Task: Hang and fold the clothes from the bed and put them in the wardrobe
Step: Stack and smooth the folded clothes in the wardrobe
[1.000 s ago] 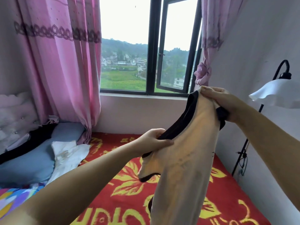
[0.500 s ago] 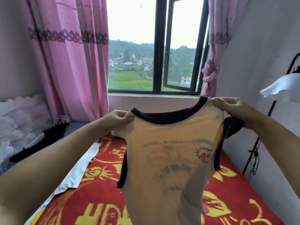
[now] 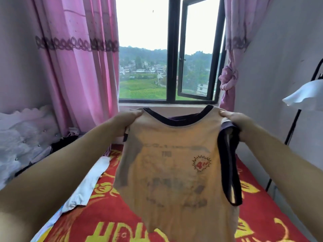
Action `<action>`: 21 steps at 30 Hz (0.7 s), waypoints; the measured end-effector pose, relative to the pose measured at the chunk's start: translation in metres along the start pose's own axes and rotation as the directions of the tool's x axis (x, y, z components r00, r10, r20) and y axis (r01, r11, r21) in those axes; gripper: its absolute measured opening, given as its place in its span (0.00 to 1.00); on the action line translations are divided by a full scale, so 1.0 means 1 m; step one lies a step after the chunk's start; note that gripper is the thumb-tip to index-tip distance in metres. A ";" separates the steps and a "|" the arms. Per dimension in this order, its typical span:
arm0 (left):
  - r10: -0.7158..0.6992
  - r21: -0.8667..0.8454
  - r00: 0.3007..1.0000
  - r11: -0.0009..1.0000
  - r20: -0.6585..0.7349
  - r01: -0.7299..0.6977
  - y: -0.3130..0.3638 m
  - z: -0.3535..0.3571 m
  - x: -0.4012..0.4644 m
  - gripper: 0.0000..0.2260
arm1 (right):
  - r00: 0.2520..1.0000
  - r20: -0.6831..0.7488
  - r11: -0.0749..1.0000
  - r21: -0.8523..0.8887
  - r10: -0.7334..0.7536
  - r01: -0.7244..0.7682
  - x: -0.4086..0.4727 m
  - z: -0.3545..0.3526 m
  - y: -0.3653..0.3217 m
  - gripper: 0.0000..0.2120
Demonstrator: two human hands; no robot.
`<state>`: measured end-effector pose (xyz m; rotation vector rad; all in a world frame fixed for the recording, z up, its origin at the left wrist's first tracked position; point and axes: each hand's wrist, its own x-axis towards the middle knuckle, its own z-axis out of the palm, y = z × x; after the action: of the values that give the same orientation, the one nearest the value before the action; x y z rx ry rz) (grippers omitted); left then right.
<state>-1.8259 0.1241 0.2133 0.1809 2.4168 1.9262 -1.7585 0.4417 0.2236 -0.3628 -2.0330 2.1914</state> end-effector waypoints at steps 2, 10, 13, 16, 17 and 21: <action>-0.022 -0.046 0.998 0.999 0.051 0.025 0.005 0.021 -0.006 0.08 | 0.999 -0.030 0.999 -0.038 -0.026 0.025 0.002 0.022 0.003 0.07; 0.088 0.178 0.958 0.974 0.273 -0.141 0.027 0.086 -0.031 0.11 | 0.881 0.429 0.779 -0.476 -0.199 0.408 -0.034 0.093 0.014 0.15; -0.045 -0.156 0.862 0.977 0.505 0.142 0.038 0.074 -0.036 0.11 | 0.835 0.519 0.584 -0.627 -0.180 0.515 -0.039 0.083 0.001 0.17; -0.040 -0.260 0.755 0.926 0.654 0.275 0.046 0.069 -0.039 0.12 | 0.811 0.575 0.494 -0.676 -0.109 0.546 -0.041 0.079 -0.006 0.16; -0.041 -0.213 0.753 0.948 0.657 0.237 0.047 0.068 -0.039 0.12 | 0.806 0.582 0.482 -0.678 -0.109 0.555 -0.041 0.080 -0.006 0.14; 0.181 0.175 0.872 0.942 0.455 -0.287 0.037 0.064 -0.039 0.10 | 0.813 0.557 0.496 -0.665 -0.168 0.558 -0.039 0.075 -0.006 0.08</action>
<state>-1.7776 0.1898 0.2329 0.8567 2.3808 1.4499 -1.7411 0.3597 0.2373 0.5370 -2.9087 0.9814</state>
